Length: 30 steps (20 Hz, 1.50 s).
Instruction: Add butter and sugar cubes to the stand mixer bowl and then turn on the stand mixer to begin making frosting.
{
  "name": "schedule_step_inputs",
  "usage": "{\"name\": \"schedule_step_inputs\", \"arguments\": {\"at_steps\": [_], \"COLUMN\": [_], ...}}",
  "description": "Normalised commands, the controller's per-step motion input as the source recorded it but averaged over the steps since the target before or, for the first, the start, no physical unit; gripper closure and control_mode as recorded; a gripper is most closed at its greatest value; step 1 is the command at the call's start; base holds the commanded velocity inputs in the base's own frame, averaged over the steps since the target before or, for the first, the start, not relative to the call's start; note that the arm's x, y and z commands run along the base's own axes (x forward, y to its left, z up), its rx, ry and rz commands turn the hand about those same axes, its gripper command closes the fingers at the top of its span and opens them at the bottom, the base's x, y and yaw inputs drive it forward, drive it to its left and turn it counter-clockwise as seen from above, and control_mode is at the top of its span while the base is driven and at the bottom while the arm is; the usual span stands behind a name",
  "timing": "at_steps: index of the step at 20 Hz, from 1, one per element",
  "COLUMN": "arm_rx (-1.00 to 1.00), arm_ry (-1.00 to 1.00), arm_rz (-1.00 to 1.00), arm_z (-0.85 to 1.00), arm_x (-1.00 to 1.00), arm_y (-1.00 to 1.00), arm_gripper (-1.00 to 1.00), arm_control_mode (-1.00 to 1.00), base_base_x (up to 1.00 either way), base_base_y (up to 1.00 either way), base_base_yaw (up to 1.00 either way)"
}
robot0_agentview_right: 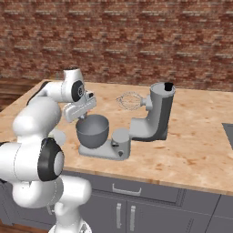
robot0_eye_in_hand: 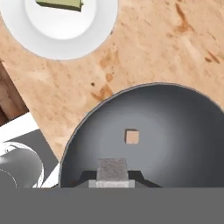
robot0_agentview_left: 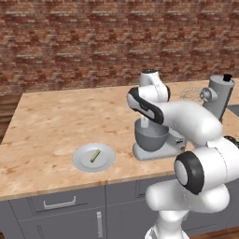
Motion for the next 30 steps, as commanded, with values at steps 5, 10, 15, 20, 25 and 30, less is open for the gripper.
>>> {"name": "schedule_step_inputs", "arguments": {"at_steps": [5,10,15,20,25,30], "arm_rx": [0.00,0.00,0.00,0.00,0.02,0.15], "arm_ry": [0.00,0.00,0.00,0.00,-0.06,-0.20], "arm_rz": [-0.11,-0.11,-0.08,-0.06,-0.04,0.00], "arm_z": [-0.47,-0.52,-0.31,-0.10,0.28,0.95], "arm_x": [0.24,0.06,0.03,0.03,-0.04,-0.48], "arm_y": [-0.14,-0.10,-0.04,0.00,0.00,0.00], "arm_gripper": [1.00,1.00,1.00,-1.00,-1.00,-1.00], "arm_control_mode": [-1.00,-1.00,-1.00,-1.00,-1.00,-1.00], "base_base_x": [0.00,0.00,0.00,0.00,0.00,0.00], "base_base_y": [0.00,0.00,0.00,0.00,0.00,0.00], "base_base_yaw": [0.00,0.00,0.00,0.00,0.00,0.00]}}
